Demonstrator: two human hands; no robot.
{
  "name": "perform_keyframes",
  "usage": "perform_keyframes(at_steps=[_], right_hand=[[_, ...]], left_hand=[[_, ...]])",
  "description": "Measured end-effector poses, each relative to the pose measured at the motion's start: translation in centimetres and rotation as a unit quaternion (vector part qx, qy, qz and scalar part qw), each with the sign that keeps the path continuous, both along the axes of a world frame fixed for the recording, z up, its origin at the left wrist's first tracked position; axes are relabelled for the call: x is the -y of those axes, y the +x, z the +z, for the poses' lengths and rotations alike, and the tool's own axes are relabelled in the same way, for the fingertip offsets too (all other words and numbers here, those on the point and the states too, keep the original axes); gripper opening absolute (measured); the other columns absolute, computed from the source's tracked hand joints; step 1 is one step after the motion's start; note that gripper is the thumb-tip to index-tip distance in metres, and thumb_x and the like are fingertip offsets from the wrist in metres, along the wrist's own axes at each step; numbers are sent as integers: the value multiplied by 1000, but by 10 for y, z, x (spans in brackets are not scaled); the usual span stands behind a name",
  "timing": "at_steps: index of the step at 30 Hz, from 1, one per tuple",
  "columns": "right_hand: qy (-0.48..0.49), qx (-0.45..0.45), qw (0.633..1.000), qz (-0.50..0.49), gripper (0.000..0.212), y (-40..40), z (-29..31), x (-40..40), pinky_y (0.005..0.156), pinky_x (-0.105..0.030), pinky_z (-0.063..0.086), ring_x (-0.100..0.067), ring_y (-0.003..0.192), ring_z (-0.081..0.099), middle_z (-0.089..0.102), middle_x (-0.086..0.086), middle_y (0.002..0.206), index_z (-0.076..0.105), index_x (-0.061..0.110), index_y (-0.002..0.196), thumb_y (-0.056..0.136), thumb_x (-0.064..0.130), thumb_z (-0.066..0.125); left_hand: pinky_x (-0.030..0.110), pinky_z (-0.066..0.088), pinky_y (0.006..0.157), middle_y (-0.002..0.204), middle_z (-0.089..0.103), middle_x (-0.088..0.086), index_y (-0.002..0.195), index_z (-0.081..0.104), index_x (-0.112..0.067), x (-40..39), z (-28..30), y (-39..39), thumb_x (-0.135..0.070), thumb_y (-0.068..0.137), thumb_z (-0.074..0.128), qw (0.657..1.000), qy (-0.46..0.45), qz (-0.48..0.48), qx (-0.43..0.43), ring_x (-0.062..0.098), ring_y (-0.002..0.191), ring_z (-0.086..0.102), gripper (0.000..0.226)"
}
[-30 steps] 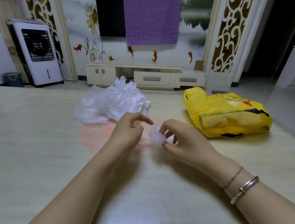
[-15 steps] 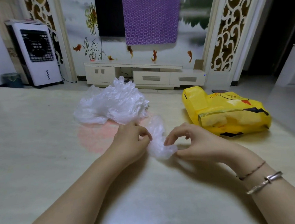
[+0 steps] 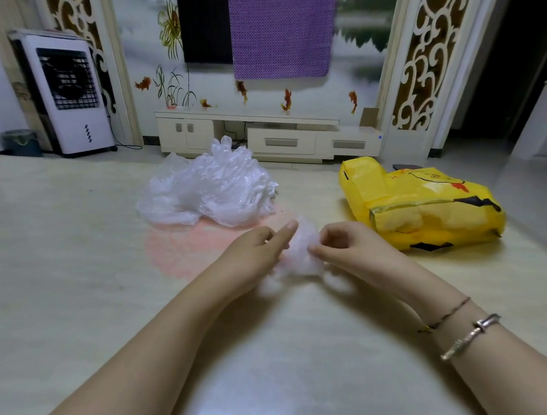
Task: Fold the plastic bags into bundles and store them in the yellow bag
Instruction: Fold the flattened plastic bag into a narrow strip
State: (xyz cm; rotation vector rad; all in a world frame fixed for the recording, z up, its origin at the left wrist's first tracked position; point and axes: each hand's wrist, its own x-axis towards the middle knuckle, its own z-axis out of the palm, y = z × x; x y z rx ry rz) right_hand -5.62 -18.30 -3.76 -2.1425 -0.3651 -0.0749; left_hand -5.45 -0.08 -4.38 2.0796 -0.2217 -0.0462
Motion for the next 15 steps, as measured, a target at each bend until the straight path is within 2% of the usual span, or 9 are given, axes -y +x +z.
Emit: perform_keyframes(at_steps=[2,5,7,10,13,15], right_hand=[[-8,6,998,-68,21,6,-8,-3,57,-28,39,-13,56,51,59,-3,64,54,14,75,82,18,73],[-106,67,985,-118,31,9,-15,-6,58,-34,37,-12,60,46,55,2,69,45,16,84,75,20,75],[-130,125,980,-81,27,9,-14,-7,58,-30,34,-7,64,43,51,4,73,47,18,85,73,13,71],[-155,160,975,-11,24,8,-14,-9,62,-18,32,-6,71,46,55,8,81,58,26,82,75,3,62],[-150,127,981,-1,23,5,-14,-9,67,-17,39,-9,74,53,59,6,89,66,28,85,82,7,59],[-120,82,989,12,17,3,-13,-6,72,-16,42,-10,80,55,58,8,95,67,30,89,84,16,58]], left_hand=[[23,41,63,85,65,-3,101,60,-19,3,-2,-1,-51,86,61,999,31,22,5,9,71,58,35],[21,39,56,84,67,-1,111,56,-17,6,-3,-2,-23,85,67,998,24,51,-2,10,68,58,29],[22,42,57,88,70,4,114,55,-14,7,-3,-1,-11,84,62,998,4,65,-9,14,70,60,31],[23,44,61,93,70,7,116,53,-14,6,-2,0,-8,83,61,997,-5,71,-19,17,77,62,34],[19,45,58,90,68,6,116,53,-15,3,0,1,-6,84,60,997,-27,66,-40,16,69,61,34],[18,46,55,87,66,4,114,55,-17,-1,3,1,-8,85,62,995,-53,66,-56,14,62,58,32]])
